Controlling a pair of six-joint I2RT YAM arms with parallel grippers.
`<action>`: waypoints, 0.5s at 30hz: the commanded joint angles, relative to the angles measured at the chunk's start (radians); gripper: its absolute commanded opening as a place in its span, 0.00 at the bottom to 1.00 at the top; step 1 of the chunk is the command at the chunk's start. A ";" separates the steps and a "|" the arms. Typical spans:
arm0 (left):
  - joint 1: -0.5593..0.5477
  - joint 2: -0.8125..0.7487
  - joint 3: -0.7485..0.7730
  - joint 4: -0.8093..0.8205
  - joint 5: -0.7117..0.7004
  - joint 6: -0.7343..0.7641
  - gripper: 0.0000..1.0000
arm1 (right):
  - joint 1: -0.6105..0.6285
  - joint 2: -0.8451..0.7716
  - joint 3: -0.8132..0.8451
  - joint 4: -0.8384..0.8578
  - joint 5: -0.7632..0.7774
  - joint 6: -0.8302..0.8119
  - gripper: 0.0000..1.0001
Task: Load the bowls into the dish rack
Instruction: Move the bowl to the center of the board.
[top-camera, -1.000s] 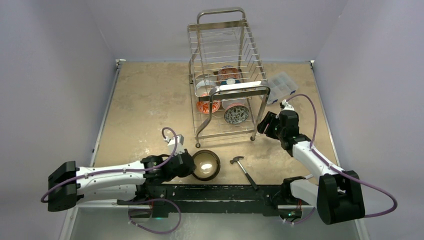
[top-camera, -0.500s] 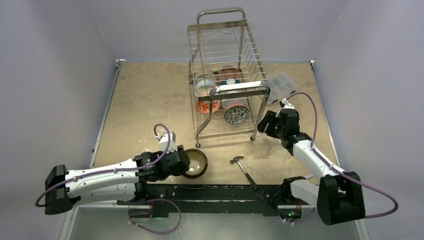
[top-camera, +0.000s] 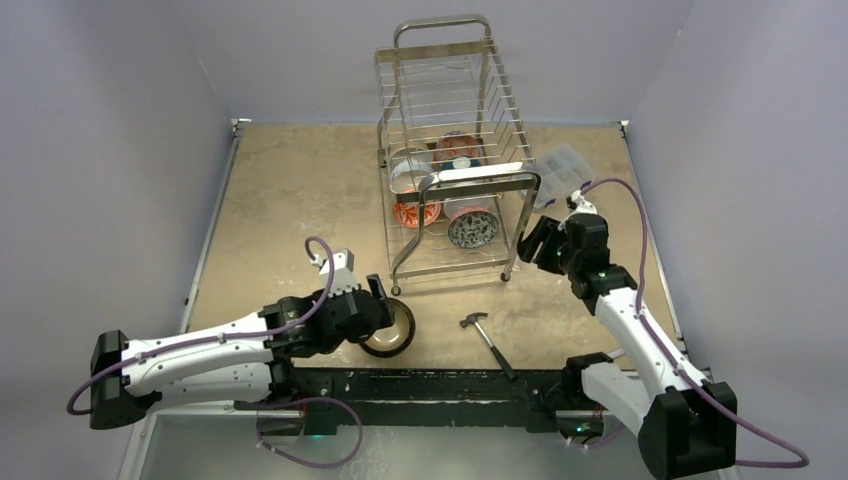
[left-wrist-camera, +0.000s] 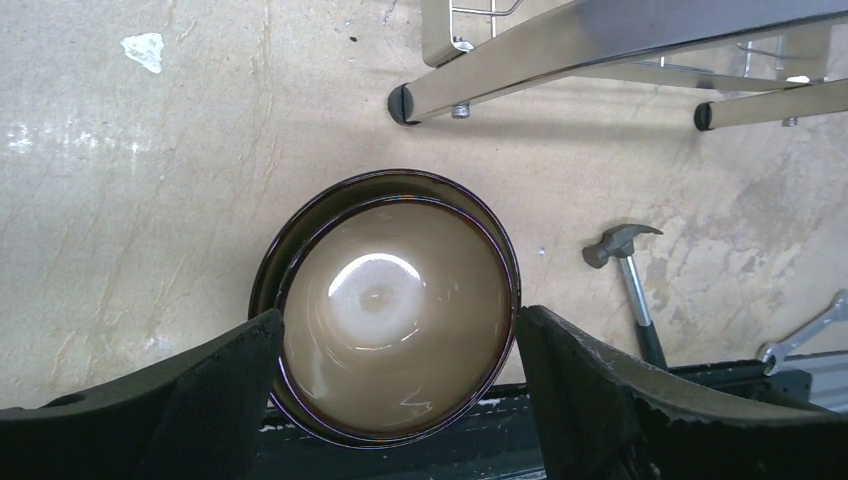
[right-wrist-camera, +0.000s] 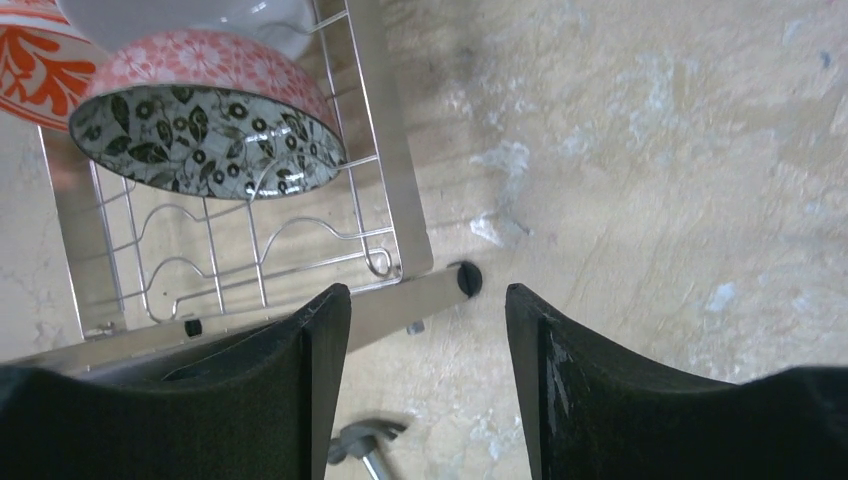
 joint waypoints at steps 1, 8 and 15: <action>0.012 -0.058 -0.053 0.095 0.016 0.009 0.83 | 0.006 -0.043 0.023 -0.115 -0.091 0.046 0.61; 0.017 -0.020 -0.056 0.095 0.038 0.020 0.81 | 0.005 -0.097 0.005 -0.172 -0.214 0.040 0.61; 0.019 0.072 0.029 -0.035 -0.001 0.053 0.81 | 0.006 -0.106 -0.068 -0.087 -0.364 0.030 0.62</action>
